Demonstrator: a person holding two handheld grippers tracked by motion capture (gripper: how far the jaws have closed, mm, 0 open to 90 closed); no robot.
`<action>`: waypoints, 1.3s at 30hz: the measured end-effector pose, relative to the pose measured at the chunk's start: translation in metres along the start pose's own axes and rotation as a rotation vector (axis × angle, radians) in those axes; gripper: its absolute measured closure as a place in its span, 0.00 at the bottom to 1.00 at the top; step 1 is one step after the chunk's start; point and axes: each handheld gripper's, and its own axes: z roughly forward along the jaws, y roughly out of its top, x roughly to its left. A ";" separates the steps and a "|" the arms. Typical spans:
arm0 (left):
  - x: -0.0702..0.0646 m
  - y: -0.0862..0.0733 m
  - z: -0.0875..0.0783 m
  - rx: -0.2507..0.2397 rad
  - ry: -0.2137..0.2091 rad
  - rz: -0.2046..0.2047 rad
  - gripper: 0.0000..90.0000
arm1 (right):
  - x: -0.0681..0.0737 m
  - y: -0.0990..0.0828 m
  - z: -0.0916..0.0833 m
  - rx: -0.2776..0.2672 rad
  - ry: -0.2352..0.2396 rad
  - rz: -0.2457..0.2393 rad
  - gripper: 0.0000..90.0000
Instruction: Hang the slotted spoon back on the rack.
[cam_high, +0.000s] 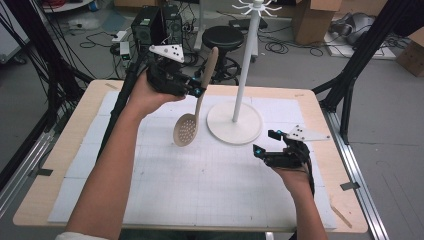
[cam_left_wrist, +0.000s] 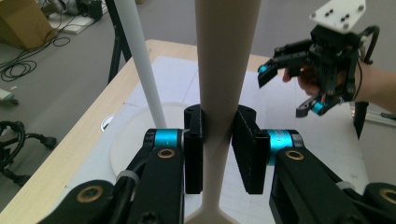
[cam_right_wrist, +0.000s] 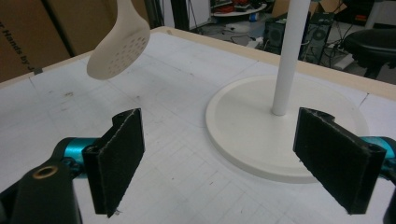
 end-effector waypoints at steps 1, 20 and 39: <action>0.001 0.002 0.001 -0.003 0.001 -0.004 0.83 | 0.000 0.000 0.000 0.000 0.000 -0.001 0.17; 0.034 0.063 0.007 0.014 0.047 -0.010 0.83 | -0.001 -0.002 -0.004 -0.002 0.000 0.012 0.17; 0.043 0.079 0.026 0.046 0.088 -0.030 0.83 | -0.001 -0.003 -0.004 -0.007 0.005 0.014 0.17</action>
